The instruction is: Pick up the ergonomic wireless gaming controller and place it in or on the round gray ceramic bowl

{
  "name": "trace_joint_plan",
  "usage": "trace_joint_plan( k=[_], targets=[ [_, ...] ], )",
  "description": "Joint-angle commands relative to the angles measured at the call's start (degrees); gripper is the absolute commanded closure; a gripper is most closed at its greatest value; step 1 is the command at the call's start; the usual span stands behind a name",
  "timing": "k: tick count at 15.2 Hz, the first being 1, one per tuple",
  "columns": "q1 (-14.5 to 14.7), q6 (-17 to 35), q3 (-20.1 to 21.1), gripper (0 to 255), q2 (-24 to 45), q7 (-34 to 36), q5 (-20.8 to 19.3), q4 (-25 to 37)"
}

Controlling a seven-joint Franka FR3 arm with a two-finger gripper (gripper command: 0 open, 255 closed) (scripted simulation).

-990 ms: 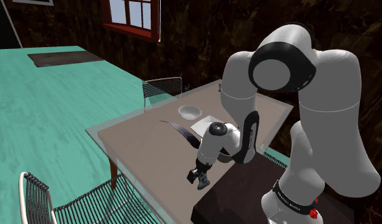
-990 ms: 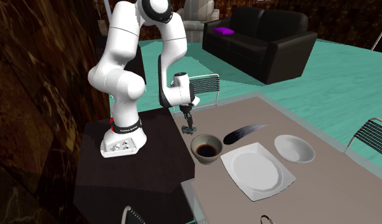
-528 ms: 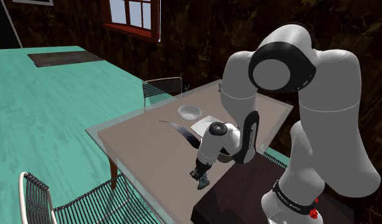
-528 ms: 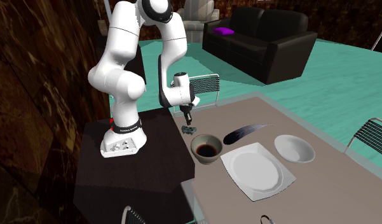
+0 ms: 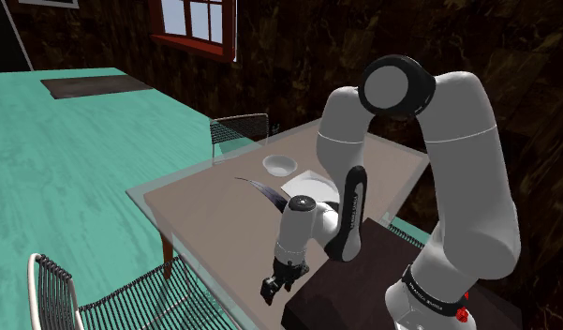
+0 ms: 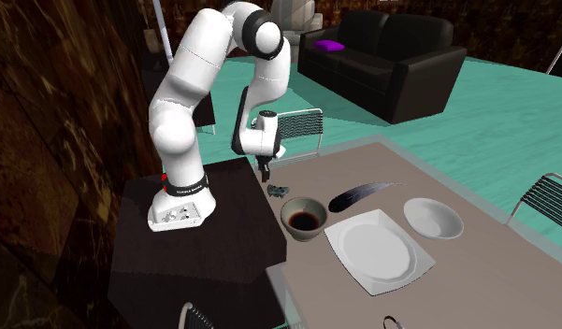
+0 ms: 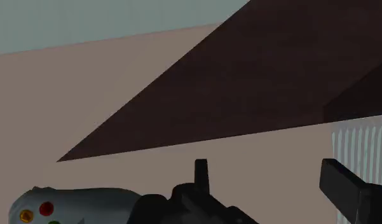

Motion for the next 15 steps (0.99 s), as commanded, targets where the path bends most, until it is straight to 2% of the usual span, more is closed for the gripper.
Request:
trace_joint_plan(
  k=[1, 2, 3, 4, 6, 9, 10, 15],
  targets=[
    [0.00, 0.00, 0.00, 0, 0.00, 0.00, 0.00, 0.00],
    [-4.24, -2.39, 2.68, 0, 1.11, 9.34, -11.37, 2.16],
    [-10.16, -4.58, 5.71, 0, 1.28, 13.45, -18.61, 2.66],
    [-12.06, -4.46, 5.55, 0, 0.50, 13.05, -19.91, 2.12],
    [-15.46, -3.96, 4.92, 0, -1.16, 11.19, -21.35, 0.95],
    [-20.53, -3.04, 3.97, 0, -3.73, 6.11, -21.21, -0.91],
    [-23.00, -3.09, 4.36, 0, -4.46, 4.16, -21.09, -1.46],
    [-35.62, -3.43, 7.53, 0, -7.86, -9.23, -16.07, -4.28]
  ],
)
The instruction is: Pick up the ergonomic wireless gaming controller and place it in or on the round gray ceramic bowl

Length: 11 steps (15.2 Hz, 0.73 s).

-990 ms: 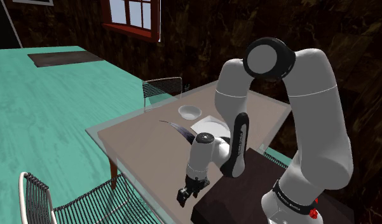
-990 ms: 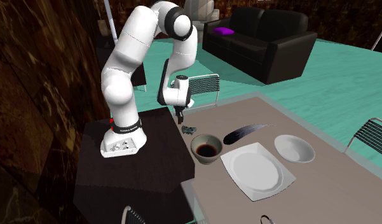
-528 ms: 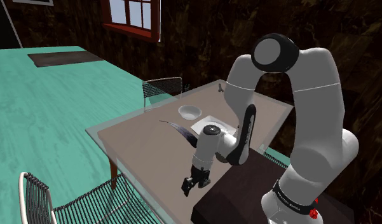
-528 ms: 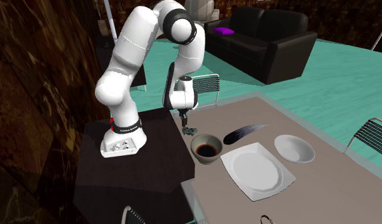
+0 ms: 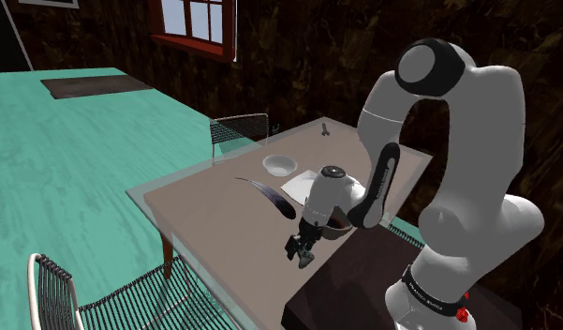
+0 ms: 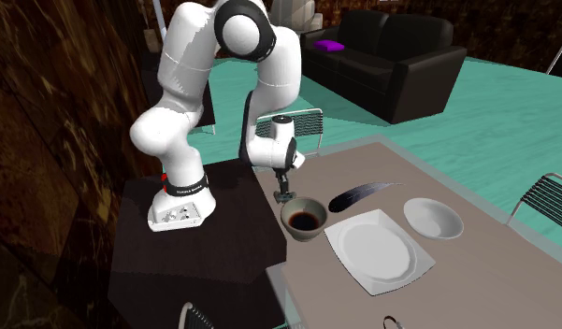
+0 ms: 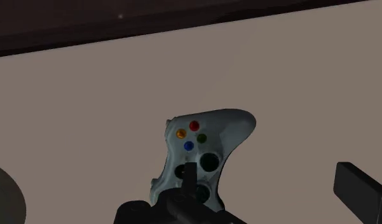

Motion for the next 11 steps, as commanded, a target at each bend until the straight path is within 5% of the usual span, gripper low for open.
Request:
trace_joint_plan(
  k=[1, 4, 6, 8, 11],
  targets=[
    [0.02, 0.68, -1.58, 0, 0.38, 0.01, -1.45, 0.71],
    [10.37, 4.72, -11.01, 0, 3.74, 15.06, -14.62, 5.83],
    [10.24, 4.21, -10.23, 0, 6.67, 28.72, -27.88, 10.20],
    [4.68, 0.85, -5.06, 0, 8.80, 28.54, -29.34, 10.88],
    [6.70, 1.92, -6.73, 0, 8.70, 30.87, -30.96, 11.46]
  ],
)
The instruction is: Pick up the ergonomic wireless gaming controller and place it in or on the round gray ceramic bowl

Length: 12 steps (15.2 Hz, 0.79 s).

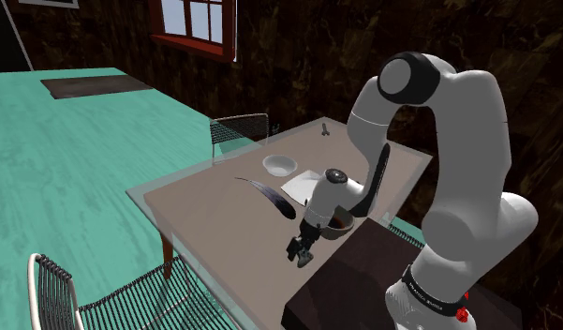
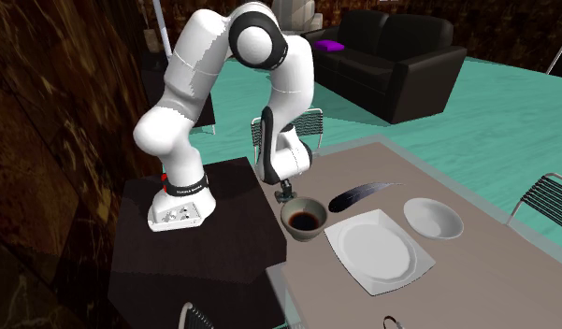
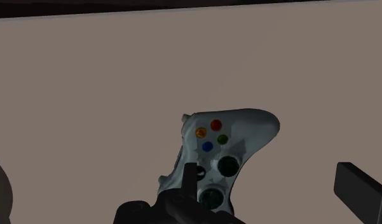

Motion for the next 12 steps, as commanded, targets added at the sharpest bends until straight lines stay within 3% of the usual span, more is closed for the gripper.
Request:
trace_joint_plan(
  k=[1, 4, 5, 6, 10, 11, 12],
  targets=[
    [1.04, -2.92, 0.54, 0, 2.91, 2.61, 3.24, 1.03],
    [2.94, -1.92, -0.95, 0, 2.91, 5.73, 0.87, 1.79],
    [1.28, -3.14, 0.97, 255, 3.62, 6.05, 0.35, 1.91],
    [3.62, -1.93, -1.17, 255, 3.57, 5.67, 1.38, 2.51],
    [4.50, -1.89, -1.50, 255, 4.72, 5.72, 1.84, 3.71],
    [4.12, -1.28, -2.50, 255, 5.90, 4.96, 1.34, 5.08],
    [1.43, -2.43, -0.66, 255, 5.88, 4.32, 0.70, 4.18]
  ],
)
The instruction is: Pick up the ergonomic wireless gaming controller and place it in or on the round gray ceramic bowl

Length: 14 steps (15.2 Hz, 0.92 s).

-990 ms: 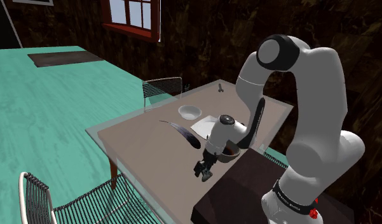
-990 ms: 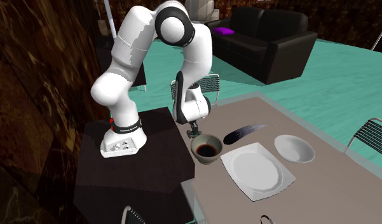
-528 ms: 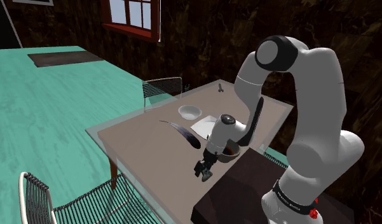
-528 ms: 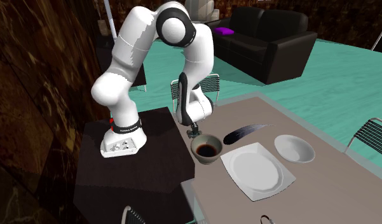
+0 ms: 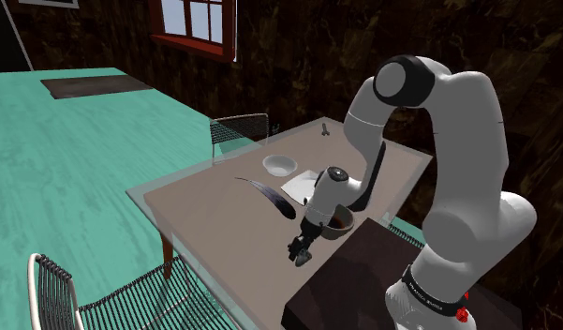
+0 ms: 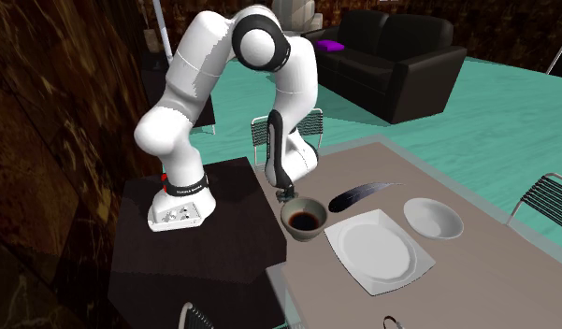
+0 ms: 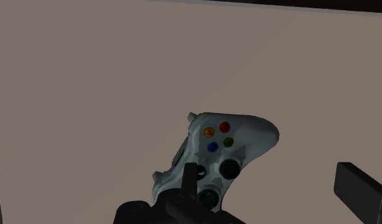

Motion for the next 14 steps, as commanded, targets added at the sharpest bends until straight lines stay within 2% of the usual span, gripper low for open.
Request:
trace_joint_plan(
  k=[1, 2, 6, 10, 13, 14],
  targets=[
    [-0.19, -6.88, 1.22, 255, 4.14, -0.35, 11.04, 0.05],
    [3.16, -5.31, -0.54, 255, 1.59, 4.82, 8.10, -1.03],
    [13.51, 0.50, -9.98, 255, -2.46, 6.13, 9.97, -2.40],
    [24.12, 5.85, -19.68, 255, -5.33, 11.34, 7.64, -2.62],
    [29.99, 8.76, -25.00, 255, -7.18, 16.41, 4.13, -2.38],
    [27.98, 7.74, -23.18, 255, -6.61, 14.62, 5.36, -2.51]
  ],
)
